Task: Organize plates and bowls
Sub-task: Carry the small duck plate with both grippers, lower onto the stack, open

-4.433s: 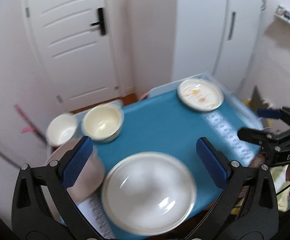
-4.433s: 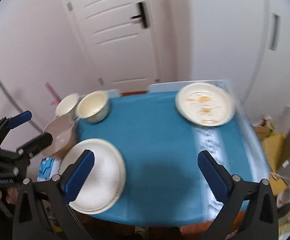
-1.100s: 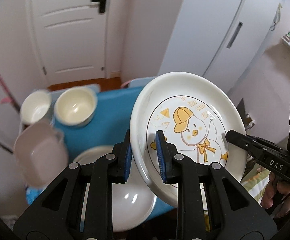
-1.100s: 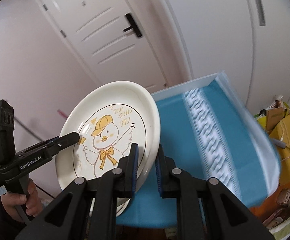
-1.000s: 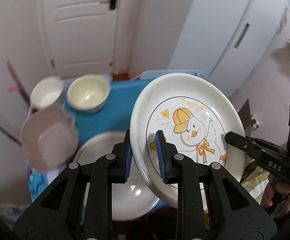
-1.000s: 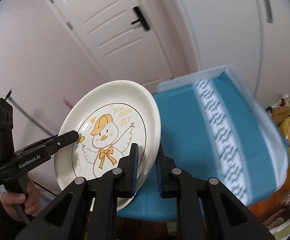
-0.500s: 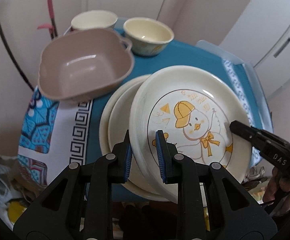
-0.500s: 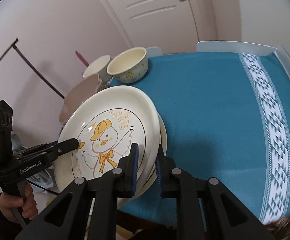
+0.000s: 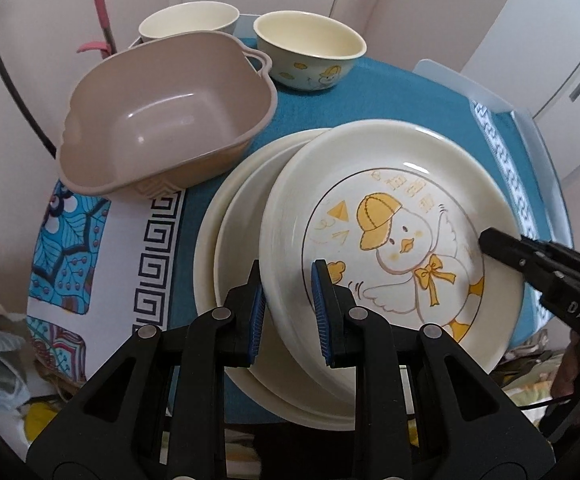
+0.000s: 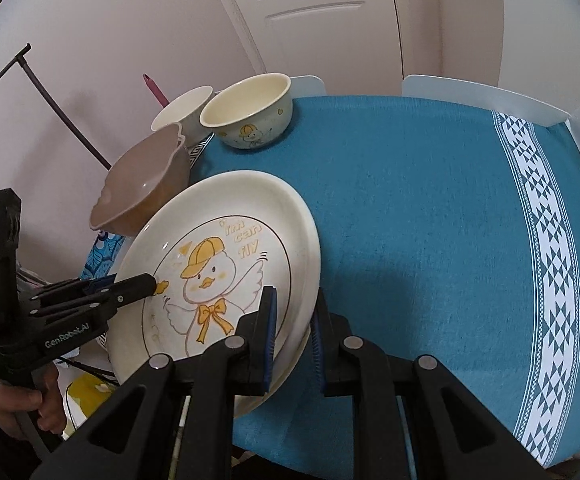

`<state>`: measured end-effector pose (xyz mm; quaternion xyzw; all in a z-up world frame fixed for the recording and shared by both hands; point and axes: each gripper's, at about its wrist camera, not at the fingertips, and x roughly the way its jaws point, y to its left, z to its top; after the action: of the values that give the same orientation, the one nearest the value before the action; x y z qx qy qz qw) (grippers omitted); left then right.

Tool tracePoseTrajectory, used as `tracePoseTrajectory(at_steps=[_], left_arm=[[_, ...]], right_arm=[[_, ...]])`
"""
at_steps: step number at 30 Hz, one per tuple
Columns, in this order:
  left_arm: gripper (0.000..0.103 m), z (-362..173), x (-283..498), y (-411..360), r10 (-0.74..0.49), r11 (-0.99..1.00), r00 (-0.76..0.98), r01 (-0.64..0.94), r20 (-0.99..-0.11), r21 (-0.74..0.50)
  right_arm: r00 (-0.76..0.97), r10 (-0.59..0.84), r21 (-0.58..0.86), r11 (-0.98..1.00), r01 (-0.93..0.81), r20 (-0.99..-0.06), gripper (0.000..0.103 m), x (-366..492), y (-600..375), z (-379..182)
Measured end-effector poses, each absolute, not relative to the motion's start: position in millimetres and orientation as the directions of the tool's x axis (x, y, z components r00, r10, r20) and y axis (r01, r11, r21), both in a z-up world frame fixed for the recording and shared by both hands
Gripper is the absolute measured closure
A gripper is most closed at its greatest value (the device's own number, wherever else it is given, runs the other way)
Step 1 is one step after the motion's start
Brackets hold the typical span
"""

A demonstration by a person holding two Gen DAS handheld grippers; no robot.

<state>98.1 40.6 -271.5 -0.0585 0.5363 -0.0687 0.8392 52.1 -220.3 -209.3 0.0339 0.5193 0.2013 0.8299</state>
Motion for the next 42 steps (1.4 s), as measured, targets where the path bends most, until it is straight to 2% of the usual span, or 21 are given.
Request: tracePoseTrajectory(at_steps=[21, 26, 35, 42], left_arm=[[0.083, -271.1, 84.9, 17.7, 0.084, 0.989, 0.471, 0.065, -0.878, 0.13], [0.083, -268.8, 81.5, 11.8, 0.136, 0.981, 0.471, 0.056, -0.872, 0.183], [0.083, -265.2, 78.3, 12.1, 0.167, 0.976, 0.462, 0.047, -0.871, 0.212], [0.083, -263.6, 75.9, 11.8, 0.181, 0.973, 0.459, 0.043, -0.87, 0.225]], right_arm=[[0.368, 0.333, 0.159, 0.889, -0.429, -0.868, 0.088, 52.6, -205.3, -210.2], [0.376, 0.281, 0.085, 0.884, -0.46, -0.883, 0.088, 47.9, -195.3, -209.7], [0.387, 0.19, -0.032, 0.866, -0.499, -0.902, 0.088, 46.3, -180.1, -207.7], [0.349, 0.182, -0.023, 0.861, -0.509, -0.919, 0.088, 54.1, -177.5, -209.9]])
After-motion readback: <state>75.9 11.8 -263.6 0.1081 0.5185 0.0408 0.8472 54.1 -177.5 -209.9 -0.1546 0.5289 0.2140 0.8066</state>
